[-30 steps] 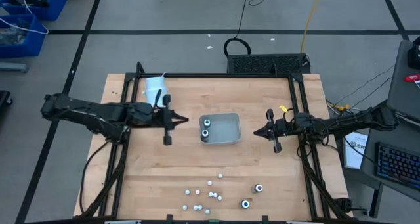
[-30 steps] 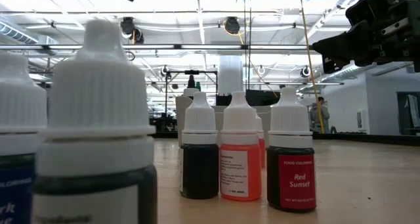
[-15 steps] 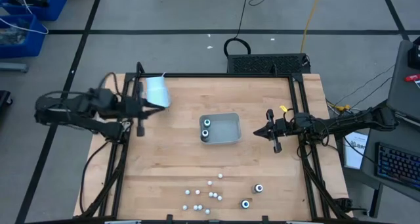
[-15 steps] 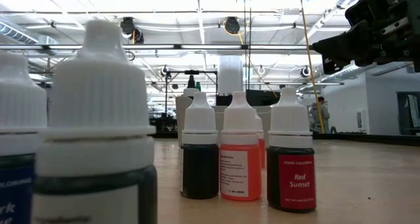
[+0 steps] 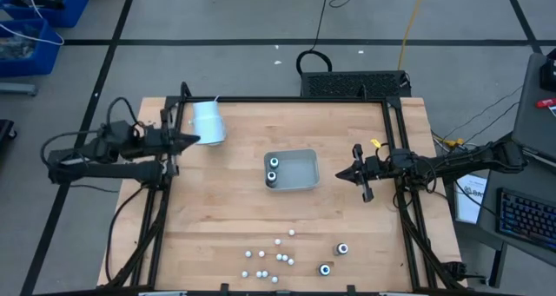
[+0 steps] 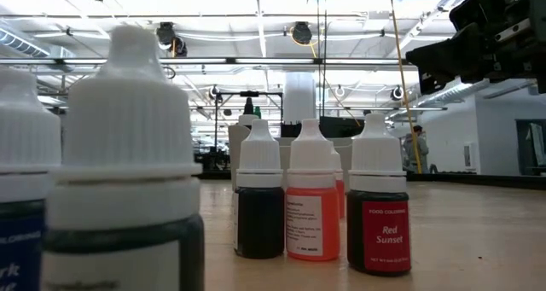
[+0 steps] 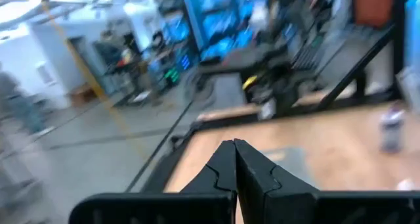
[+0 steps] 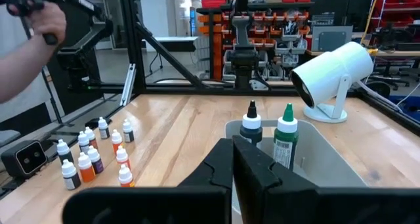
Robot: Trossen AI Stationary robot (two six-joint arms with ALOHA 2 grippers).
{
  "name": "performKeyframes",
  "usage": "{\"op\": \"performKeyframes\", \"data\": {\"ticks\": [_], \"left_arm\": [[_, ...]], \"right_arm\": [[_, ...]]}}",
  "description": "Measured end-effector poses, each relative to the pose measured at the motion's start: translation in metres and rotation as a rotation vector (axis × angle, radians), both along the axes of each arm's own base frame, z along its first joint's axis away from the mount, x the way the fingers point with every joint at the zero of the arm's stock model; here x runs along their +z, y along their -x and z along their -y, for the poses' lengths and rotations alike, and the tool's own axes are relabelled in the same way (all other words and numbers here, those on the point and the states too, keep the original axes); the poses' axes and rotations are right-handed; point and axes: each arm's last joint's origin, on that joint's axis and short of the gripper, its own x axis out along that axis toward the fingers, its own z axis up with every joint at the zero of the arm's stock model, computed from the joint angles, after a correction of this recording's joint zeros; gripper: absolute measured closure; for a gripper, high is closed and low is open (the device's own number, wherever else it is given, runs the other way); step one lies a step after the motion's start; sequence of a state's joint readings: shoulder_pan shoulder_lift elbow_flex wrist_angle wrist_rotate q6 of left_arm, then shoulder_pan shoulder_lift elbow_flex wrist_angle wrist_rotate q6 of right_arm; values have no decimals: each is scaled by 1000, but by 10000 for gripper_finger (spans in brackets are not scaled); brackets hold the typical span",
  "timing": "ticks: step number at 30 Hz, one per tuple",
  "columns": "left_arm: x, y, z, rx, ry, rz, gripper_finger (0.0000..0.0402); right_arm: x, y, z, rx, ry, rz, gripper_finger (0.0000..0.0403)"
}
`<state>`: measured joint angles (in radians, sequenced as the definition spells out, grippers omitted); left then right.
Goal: Pick & Place food coloring
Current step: Put the large violet food coloring bottle into the bin
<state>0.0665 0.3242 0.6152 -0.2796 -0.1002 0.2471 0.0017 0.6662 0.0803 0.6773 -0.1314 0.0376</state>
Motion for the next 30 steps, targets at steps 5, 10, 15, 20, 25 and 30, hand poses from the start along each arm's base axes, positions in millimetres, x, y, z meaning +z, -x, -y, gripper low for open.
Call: {"op": "performKeyframes", "data": {"ticks": [5, 10, 15, 20, 25, 30], "left_arm": [[-45, -6, -4, 62, 60, 1, 400], [-75, -12, -4, 44, 105, -43, 400], [-106, -14, -4, 23, 131, -81, 400], [-127, -19, -3, -38, 160, 6, 400], [-148, -22, -3, -43, 142, 16, 399], [-152, -23, -3, -39, 179, -26, 397]], "right_arm": [[0, 0, 0, -4, 16, 4, 403], [1, 0, 0, -5, 24, 10, 403], [1, 0, 0, -5, 24, 9, 403], [-1, 0, 0, -6, 23, -7, 403], [-4, 0, 0, -6, 28, -41, 403], [10, -6, -1, 1, -9, -68, 403]]}}
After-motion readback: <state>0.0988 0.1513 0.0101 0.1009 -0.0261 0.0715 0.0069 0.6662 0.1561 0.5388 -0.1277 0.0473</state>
